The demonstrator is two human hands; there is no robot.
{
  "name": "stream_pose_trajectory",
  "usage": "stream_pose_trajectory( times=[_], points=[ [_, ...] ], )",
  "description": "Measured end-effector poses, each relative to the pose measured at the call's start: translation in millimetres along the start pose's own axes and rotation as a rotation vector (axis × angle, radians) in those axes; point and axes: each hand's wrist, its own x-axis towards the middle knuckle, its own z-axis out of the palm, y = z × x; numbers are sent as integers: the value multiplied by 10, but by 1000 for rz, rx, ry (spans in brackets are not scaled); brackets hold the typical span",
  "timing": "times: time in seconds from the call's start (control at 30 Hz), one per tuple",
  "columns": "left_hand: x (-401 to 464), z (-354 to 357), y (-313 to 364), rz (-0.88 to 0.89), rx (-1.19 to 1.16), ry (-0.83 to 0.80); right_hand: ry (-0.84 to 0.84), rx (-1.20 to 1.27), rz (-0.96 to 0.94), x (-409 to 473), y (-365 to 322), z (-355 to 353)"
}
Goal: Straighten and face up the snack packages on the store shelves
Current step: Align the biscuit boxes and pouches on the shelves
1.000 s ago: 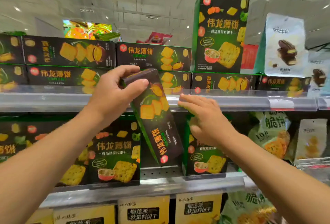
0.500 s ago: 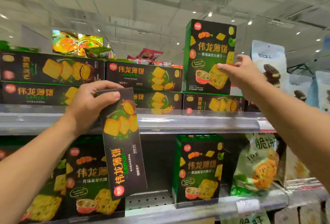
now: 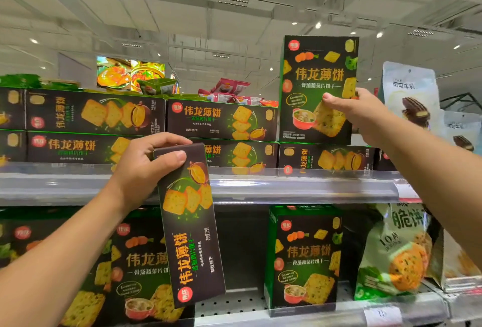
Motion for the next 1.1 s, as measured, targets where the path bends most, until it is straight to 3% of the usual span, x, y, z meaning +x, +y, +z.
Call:
stream_pose_trajectory(
  times=[0.13, 0.3, 0.47, 0.73, 1.1],
  points=[
    [-6, 17, 20, -9, -9, 1, 15, -25, 5, -32, -85, -110],
    [-31, 22, 29, 9, 30, -7, 31, 36, -133, -313, -299, -339],
    [-75, 0, 35, 24, 140, -64, -143, 131, -251, -1032, -430, -397],
    [-206, -505, 101, -15, 258, -151, -222, 308, -106, -2091, 297, 195],
    [-300, -669, 68, -5, 273, -159, -218, 193, 32, -2381, 931, 966]
  ],
)
